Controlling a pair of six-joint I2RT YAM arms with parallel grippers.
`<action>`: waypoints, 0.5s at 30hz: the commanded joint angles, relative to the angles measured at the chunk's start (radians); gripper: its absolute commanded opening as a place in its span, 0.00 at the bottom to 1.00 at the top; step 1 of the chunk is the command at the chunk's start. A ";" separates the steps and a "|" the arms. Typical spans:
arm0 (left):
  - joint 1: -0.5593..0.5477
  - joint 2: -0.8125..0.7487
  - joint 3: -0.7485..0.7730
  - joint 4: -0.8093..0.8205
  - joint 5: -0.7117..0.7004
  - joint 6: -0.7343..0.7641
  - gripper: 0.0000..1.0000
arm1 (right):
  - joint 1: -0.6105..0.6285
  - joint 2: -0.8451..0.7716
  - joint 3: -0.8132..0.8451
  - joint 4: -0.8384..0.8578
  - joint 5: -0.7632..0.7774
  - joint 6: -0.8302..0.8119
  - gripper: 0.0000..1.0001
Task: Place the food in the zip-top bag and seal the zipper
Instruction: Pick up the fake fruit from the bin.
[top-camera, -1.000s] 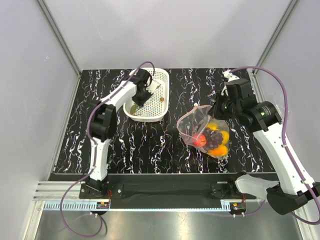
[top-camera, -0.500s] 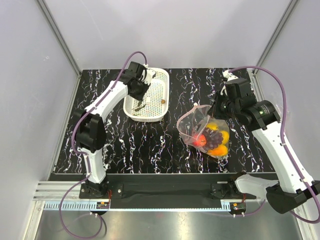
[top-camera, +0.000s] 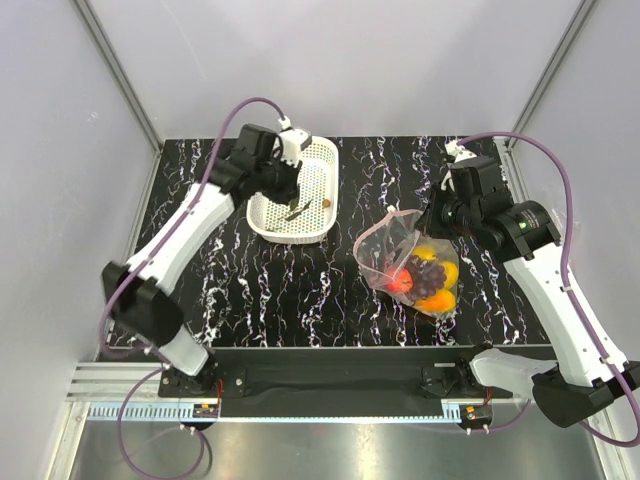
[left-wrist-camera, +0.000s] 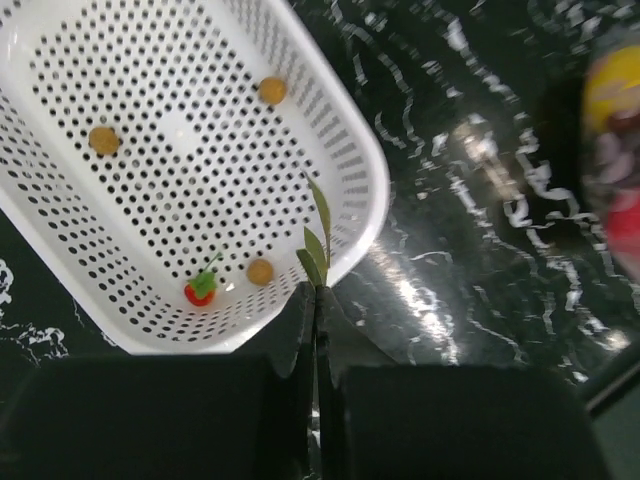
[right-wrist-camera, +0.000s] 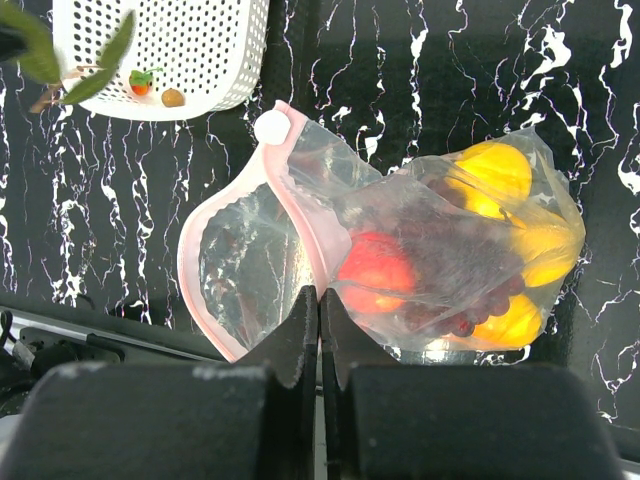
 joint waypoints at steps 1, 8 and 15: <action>-0.032 -0.153 -0.041 0.111 0.090 -0.062 0.00 | 0.005 -0.004 0.016 0.038 -0.010 -0.003 0.00; -0.139 -0.287 -0.088 0.213 0.235 -0.103 0.00 | 0.006 0.002 0.017 0.049 -0.018 -0.009 0.00; -0.241 -0.311 -0.087 0.277 0.320 -0.139 0.00 | 0.003 -0.006 0.022 0.052 -0.023 -0.009 0.00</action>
